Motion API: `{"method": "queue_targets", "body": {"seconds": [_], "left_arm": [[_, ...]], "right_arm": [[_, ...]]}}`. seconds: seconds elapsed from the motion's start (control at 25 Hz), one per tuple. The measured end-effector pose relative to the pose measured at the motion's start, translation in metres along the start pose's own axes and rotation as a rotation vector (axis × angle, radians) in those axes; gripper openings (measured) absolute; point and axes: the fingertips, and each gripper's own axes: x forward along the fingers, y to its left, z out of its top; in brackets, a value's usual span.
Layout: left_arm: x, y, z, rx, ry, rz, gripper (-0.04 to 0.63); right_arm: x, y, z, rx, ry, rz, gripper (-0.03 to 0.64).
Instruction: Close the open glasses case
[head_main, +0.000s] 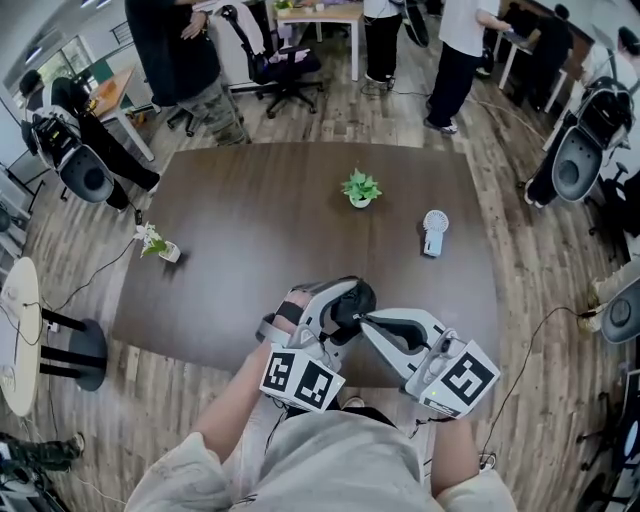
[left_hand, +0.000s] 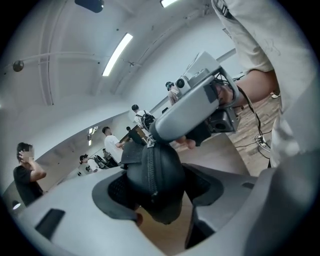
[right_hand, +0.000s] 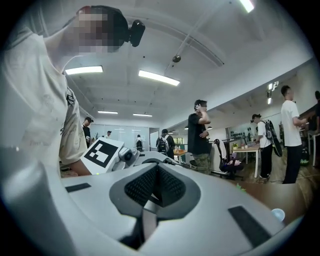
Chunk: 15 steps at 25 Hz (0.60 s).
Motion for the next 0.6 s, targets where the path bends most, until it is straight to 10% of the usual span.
{"method": "queue_targets", "body": {"seconds": [0.6], "left_arm": [[-0.040,0.003,0.029,0.071,-0.142,0.068,0.268]], "right_arm": [[-0.009,-0.035,-0.022,0.059,0.035,-0.057,0.003]]}}
